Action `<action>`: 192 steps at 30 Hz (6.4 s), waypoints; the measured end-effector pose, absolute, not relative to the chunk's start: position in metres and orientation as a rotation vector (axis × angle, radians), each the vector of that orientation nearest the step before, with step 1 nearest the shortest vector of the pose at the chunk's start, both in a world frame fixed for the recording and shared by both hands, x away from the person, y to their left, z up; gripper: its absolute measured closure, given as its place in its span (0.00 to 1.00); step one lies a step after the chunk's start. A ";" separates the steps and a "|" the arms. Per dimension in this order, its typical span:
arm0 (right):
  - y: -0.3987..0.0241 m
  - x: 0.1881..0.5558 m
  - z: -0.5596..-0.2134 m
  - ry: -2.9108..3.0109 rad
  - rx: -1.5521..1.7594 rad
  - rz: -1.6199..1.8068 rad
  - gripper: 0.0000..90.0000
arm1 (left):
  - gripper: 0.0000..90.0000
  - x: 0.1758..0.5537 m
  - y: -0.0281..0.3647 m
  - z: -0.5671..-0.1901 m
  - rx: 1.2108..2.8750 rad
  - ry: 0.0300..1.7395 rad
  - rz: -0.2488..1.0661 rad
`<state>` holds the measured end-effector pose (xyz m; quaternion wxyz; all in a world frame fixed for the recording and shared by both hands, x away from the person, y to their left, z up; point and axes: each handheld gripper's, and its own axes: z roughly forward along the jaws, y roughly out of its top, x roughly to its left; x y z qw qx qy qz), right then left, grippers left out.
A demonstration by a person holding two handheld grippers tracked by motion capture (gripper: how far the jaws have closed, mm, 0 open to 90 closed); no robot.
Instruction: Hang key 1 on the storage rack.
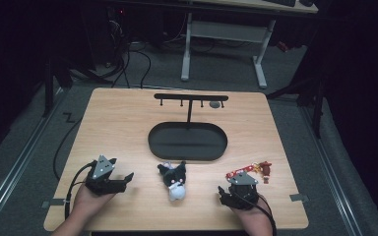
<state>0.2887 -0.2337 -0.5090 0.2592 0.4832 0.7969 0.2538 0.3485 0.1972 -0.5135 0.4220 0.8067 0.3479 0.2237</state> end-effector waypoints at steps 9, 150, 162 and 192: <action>-0.243 0.299 -0.504 2.228 1.379 0.618 0.28 | 0.19 0.346 0.193 -0.514 2.041 0.848 0.561; -0.330 0.372 -0.438 2.353 1.834 0.299 0.74 | 0.23 0.348 0.181 -0.525 2.157 0.767 0.496; -0.313 0.351 -0.400 2.403 1.781 0.368 0.74 | 0.23 0.347 0.183 -0.523 2.138 0.762 0.487; -0.276 0.345 -0.338 2.409 1.639 0.352 0.74 | 0.23 0.343 0.188 -0.522 2.121 0.776 0.477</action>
